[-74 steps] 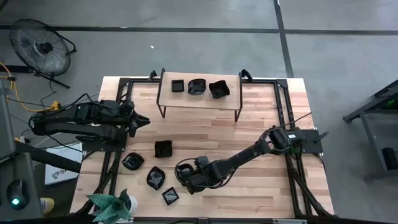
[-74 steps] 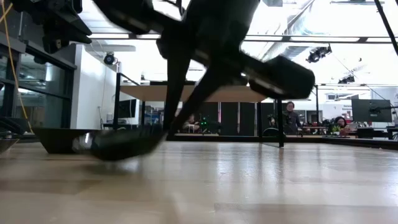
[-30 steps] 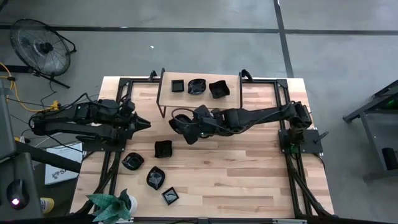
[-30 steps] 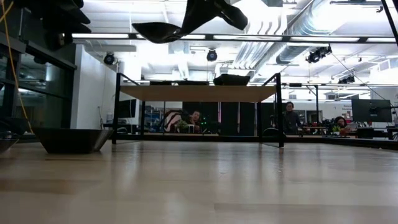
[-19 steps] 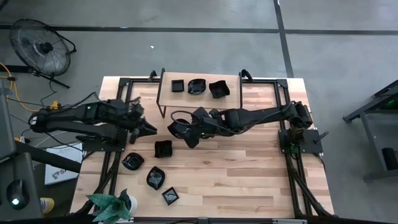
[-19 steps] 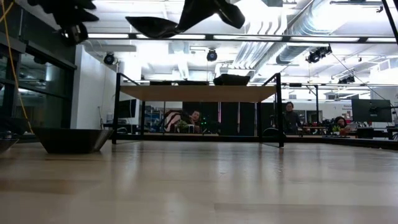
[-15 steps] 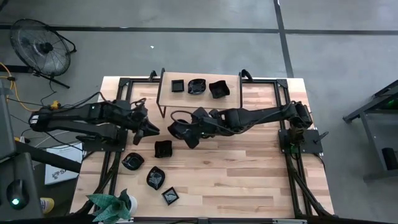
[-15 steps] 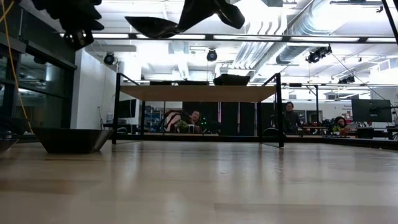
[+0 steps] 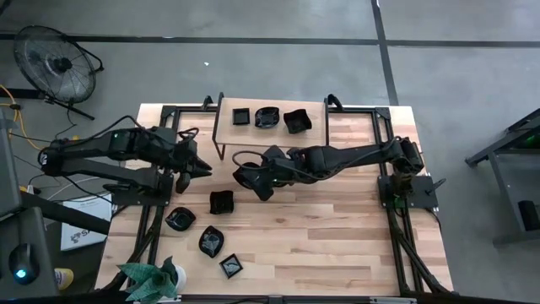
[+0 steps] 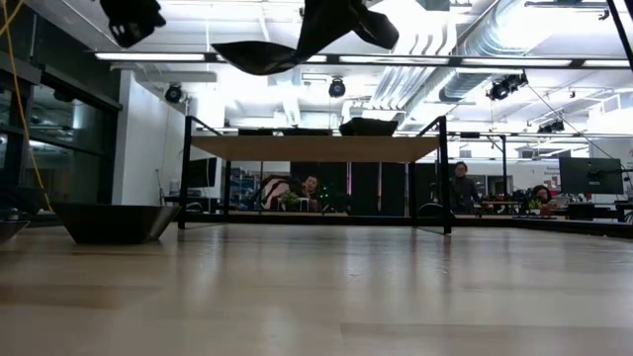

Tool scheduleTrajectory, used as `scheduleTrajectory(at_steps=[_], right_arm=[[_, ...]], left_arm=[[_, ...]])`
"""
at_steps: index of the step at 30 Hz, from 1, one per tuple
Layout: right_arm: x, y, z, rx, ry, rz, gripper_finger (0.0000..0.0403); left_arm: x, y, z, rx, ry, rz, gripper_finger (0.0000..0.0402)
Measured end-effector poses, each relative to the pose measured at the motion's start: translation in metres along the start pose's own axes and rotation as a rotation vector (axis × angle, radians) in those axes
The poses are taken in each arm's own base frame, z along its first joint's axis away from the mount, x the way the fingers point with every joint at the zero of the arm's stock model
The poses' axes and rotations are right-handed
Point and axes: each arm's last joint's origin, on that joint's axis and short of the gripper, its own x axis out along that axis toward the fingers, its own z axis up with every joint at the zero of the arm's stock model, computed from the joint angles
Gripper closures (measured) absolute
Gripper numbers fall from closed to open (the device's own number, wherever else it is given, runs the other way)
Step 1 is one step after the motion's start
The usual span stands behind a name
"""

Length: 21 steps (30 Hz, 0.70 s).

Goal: Pick & Place Mini shaped plates
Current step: Stack the leaf-shaped plate on the leaf-shaped plate

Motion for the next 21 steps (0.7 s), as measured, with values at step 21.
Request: scheduleTrajectory(at_steps=[21], right_arm=[[0.005,-0.007,0.018,-0.038,-0.122,-0.031,0.0403]], left_arm=[[0.053,0.006,0.005,0.027,0.184,0.151,0.0191]])
